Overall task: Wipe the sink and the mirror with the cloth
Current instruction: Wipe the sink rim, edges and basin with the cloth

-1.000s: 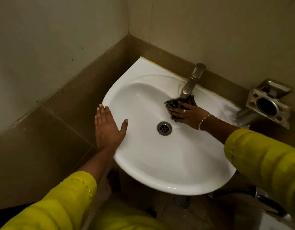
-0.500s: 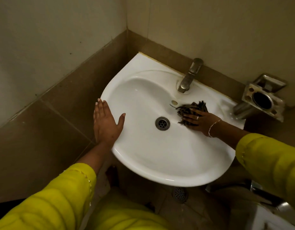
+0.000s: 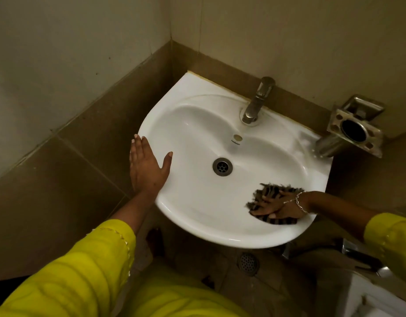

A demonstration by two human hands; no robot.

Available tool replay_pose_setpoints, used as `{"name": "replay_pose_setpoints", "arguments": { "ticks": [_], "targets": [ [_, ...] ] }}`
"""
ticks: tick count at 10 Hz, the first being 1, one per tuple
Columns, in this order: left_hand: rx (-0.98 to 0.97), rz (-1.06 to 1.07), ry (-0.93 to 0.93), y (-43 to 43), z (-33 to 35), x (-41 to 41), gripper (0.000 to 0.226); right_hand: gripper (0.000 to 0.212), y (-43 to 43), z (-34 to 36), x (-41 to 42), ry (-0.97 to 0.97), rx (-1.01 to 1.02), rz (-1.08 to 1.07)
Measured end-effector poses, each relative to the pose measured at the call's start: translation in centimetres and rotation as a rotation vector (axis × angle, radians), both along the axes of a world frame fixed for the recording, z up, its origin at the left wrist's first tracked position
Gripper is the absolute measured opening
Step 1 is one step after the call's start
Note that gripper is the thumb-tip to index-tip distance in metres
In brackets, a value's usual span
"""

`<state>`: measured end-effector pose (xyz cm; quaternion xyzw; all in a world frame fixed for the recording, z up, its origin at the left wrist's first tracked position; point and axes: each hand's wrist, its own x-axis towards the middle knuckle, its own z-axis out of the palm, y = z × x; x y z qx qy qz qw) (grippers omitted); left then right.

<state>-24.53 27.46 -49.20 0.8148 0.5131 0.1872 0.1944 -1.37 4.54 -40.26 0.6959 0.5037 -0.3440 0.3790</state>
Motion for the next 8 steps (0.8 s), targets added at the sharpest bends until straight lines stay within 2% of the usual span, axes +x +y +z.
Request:
{"name": "replay_pose_setpoints", "arguments": {
  "ticks": [1, 2, 3, 4, 5, 6, 7, 8],
  "targets": [
    [-0.005, 0.020, -0.026, -0.1, 0.1, 0.0, 0.085, 0.039, 1.8, 3.3, -4.9, 0.251, 0.019, -0.333],
    [-0.013, 0.033, -0.045, -0.2, 0.2, 0.1, 0.084, 0.025, -1.0, -9.3, -0.6, 0.520, -0.008, -0.339],
    [-0.019, 0.040, -0.061, -0.2, 0.3, 0.1, 0.083, 0.032, -8.0, -31.8, 11.1, 0.533, 0.405, -0.194],
    [-0.034, 0.044, -0.069, -0.2, 0.4, 0.0, 0.083, 0.041, -2.8, -26.9, 4.1, 0.862, 0.443, -0.380],
    [-0.047, 0.039, -0.096, -0.1, 0.5, 0.0, 0.091, 0.051, 5.2, -10.1, -8.8, 1.046, 0.301, -0.413],
    [-0.073, 0.042, -0.124, -0.1, 0.6, 0.0, 0.091, 0.050, 7.6, -8.8, -10.7, 1.122, 0.427, -0.398],
    [-0.090, 0.039, -0.138, -0.1, 0.6, -0.1, 0.092, 0.055, 9.9, -9.5, -12.2, 1.025, 0.555, -0.295],
    [-0.087, 0.041, -0.173, -0.1, 0.5, -0.1, 0.107, 0.052, 12.6, -10.7, -13.3, 0.976, 0.684, -0.332]
  ]
}}
